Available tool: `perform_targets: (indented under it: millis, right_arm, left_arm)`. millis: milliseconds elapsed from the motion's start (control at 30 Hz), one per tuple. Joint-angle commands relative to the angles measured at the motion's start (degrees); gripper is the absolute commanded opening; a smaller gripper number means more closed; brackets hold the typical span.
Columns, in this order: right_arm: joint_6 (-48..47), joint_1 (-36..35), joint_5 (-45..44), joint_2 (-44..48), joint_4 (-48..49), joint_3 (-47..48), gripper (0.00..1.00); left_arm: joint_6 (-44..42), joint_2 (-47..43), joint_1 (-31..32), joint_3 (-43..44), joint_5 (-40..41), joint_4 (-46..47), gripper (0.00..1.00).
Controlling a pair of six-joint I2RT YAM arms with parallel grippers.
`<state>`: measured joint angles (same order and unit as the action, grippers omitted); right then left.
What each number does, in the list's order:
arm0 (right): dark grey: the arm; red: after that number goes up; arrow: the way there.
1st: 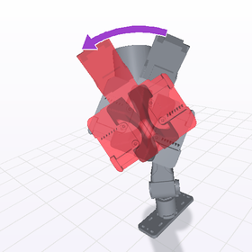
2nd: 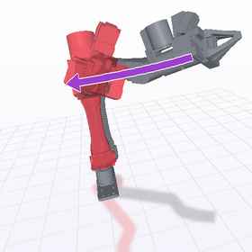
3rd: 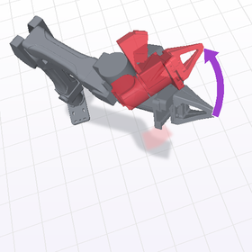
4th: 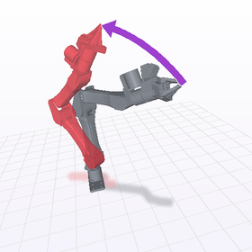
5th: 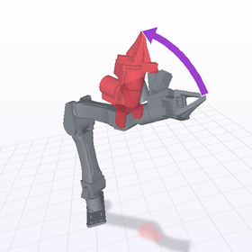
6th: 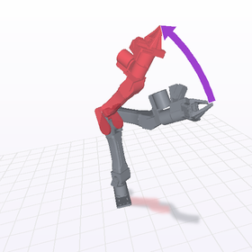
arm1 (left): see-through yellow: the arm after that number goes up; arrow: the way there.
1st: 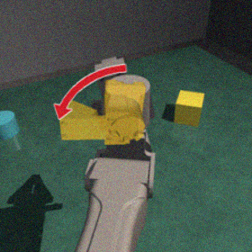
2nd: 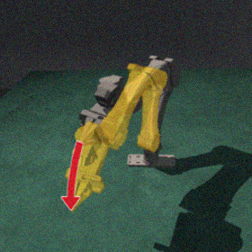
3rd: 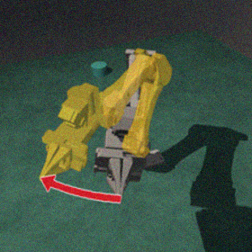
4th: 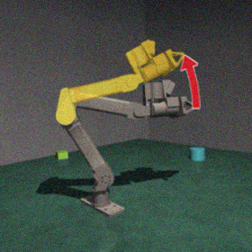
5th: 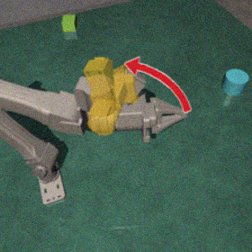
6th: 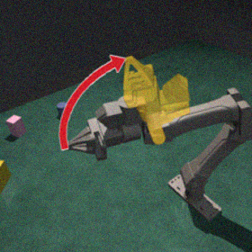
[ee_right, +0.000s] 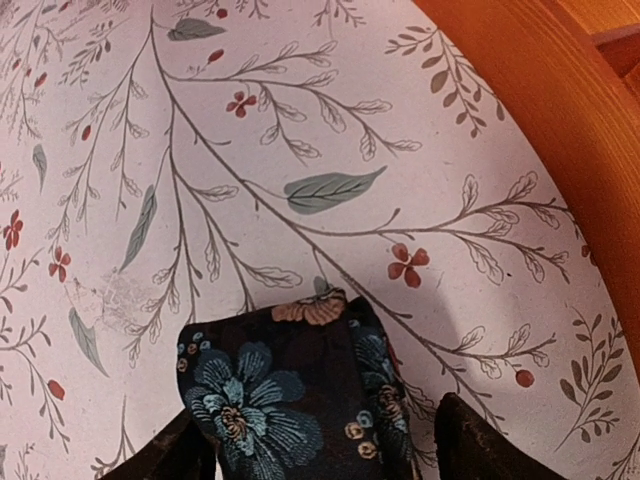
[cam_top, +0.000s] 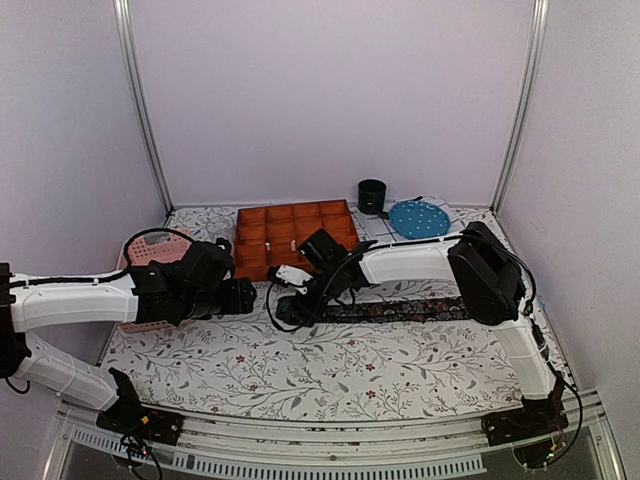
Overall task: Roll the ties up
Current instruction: Roll the tie at the center of the board.
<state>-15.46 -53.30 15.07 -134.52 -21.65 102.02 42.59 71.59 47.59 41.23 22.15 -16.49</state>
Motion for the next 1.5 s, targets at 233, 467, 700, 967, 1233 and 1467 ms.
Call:
perform_targets:
  millis: [233,467,700,967,1233,1467]
  right_arm:
    - [4.6,0.1,1.5,8.7,1.5,-3.5,0.88]
    - [6.9,1.1,5.4,14.1,2.1,-3.0,0.90]
    - [12.5,2.2,9.6,19.2,6.0,-5.0,0.90]
    - [33.4,5.4,8.0,24.6,16.2,-12.5,0.65]
    - [50.2,5.7,12.3,18.9,20.7,-16.9,0.22]
    - [55.0,5.7,14.6,14.1,23.2,-19.2,0.16]
  left_arm:
    - [-0.9,0.1,-0.7,-1.0,-0.6,1.3,0.73]
    - [-0.7,-1.2,-0.7,-1.6,-0.5,1.4,0.73]
    - [-0.5,-1.5,-0.9,-2.1,-1.1,2.6,0.72]
    - [-0.4,0.9,-5.8,-2.7,-10.6,9.4,0.72]
    - [0.2,9.5,-10.2,-0.5,-22.7,17.3,0.69]
    - [0.2,15.6,-11.3,2.1,-26.9,19.6,0.68]
